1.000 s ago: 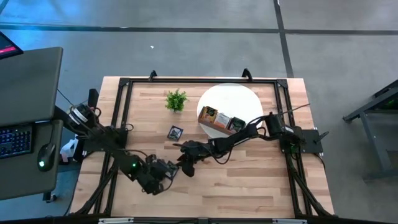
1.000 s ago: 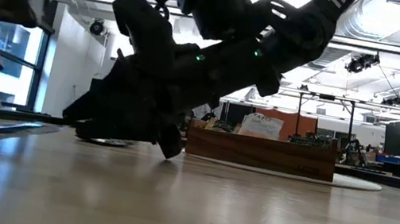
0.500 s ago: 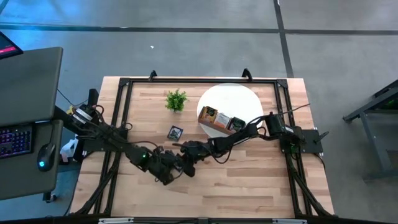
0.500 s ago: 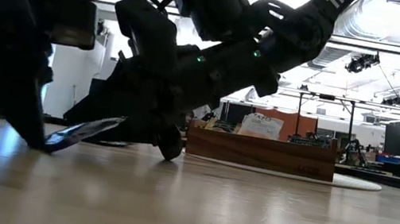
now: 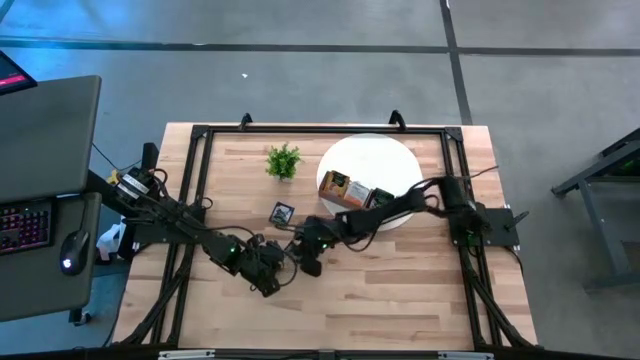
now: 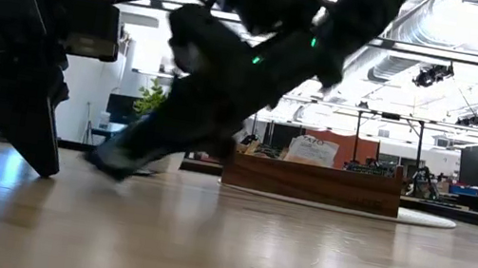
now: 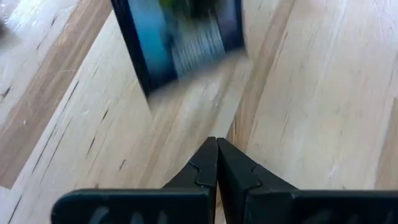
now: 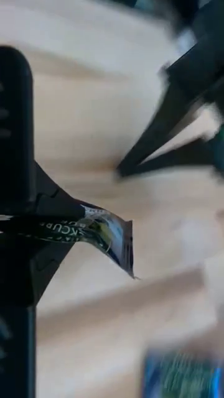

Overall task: Pick & Place Tea
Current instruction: Put the purple tea bag into the right compartment of the wooden organizer

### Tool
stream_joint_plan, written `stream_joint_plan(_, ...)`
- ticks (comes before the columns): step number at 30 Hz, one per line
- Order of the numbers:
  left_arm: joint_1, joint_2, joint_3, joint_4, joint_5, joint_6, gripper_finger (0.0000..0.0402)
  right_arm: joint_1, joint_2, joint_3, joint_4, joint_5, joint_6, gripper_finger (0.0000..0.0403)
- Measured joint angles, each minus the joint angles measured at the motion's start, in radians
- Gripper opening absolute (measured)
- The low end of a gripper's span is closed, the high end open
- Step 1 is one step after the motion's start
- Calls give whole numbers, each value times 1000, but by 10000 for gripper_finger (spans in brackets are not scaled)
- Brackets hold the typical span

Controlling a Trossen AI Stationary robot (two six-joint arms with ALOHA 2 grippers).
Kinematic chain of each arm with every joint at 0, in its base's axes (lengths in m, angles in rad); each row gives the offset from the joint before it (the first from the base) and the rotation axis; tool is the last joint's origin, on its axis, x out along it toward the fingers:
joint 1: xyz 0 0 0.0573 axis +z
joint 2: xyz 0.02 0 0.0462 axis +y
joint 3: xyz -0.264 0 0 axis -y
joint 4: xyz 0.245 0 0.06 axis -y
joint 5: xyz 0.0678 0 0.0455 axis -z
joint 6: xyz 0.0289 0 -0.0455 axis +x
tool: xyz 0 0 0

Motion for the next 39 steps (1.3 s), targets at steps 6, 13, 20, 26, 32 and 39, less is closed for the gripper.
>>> stream_joint_plan(6,0,1,0,0,-20,0,0,-25,-224,0,-518,103,-142,6)
stream_joint_plan(13,10,1,-2,25,-46,0,0,-34,-514,-39,-988,241,-324,4)
stream_joint_plan(20,45,-8,-2,47,-39,38,0,-124,-723,-352,-823,208,-286,3)
stream_joint_plan(26,80,-8,-2,51,-16,59,3,-199,-797,-501,-753,199,-403,2)
stream_joint_plan(32,115,-9,0,56,18,61,31,-250,-796,-525,-771,230,-495,3)
stream_joint_plan(39,138,-8,0,70,28,87,68,-297,-795,-525,-777,207,-493,9)
